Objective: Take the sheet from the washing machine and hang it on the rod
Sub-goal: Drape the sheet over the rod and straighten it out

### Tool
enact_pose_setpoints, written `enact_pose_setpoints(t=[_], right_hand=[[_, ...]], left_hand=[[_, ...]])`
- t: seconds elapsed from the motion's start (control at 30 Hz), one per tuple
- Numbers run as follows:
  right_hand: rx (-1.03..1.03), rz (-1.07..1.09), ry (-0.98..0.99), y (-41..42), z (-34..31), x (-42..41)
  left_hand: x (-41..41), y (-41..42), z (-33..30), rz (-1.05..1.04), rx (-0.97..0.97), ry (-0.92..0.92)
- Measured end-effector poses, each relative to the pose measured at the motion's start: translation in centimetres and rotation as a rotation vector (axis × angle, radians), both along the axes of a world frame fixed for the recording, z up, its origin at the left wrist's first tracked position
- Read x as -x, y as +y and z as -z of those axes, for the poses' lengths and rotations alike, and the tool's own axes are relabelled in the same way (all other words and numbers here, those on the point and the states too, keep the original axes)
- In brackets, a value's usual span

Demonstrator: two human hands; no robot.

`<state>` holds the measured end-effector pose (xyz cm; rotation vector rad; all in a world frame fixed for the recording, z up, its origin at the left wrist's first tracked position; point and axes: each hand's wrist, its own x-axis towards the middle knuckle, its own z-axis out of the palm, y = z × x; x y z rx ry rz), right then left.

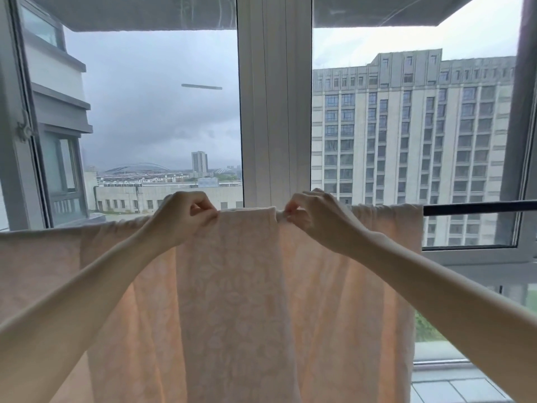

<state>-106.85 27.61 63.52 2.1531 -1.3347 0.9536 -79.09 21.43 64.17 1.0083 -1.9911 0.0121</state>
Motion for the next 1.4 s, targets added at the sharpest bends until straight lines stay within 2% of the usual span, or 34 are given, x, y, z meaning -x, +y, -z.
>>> enact_pose_setpoints(t=[0.13, 0.3, 0.4, 0.63, 0.73, 0.83, 0.9, 1.0, 1.13, 1.33, 1.4], right_hand=[[0.040, -0.065, -0.066, -1.1, -0.3, -0.3], [0.084, 0.023, -0.005, -1.1, -0.9, 1.5], [0.092, 0.092, -0.049, -0.7, -0.7, 2.8], [0.149, 0.374, -0.166, 0.3, 0.0, 7.4], [0.150, 0.581, -0.210, 1.0, -0.1, 10.8], [0.118, 0.700, -0.194, 1.7, -0.7, 12.2], [0.092, 0.636, -0.171, 1.9, -1.0, 11.4], [0.089, 0.382, -0.086, 2.1, -0.9, 8.5], [0.027, 0.103, 0.005, 1.2, -0.1, 5.4], [0.008, 0.068, -0.094, 0.4, 0.4, 7.3], [0.046, 0.115, -0.057, 0.6, 0.9, 9.3]], left_hand=[[-0.3, 0.3, -0.3, -0.074, 0.041, -0.014], [0.0, 0.6, -0.6, -0.093, 0.074, -0.028], [-0.2, 0.4, -0.6, -0.107, 0.096, -0.024], [0.5, -0.4, -0.6, -0.153, 0.130, -0.011], [-0.2, -0.7, -0.5, -0.184, 0.106, 0.017], [0.0, -0.5, -0.3, -0.161, 0.079, 0.020], [0.7, -0.3, -0.2, -0.108, 0.042, 0.009], [1.4, 0.2, 0.1, -0.040, -0.022, -0.057], [2.2, 0.3, 0.6, -0.033, 0.089, -0.119], [2.1, 0.1, 0.1, -0.019, 0.077, 0.006], [2.0, 0.1, 0.2, -0.063, 0.100, 0.017]])
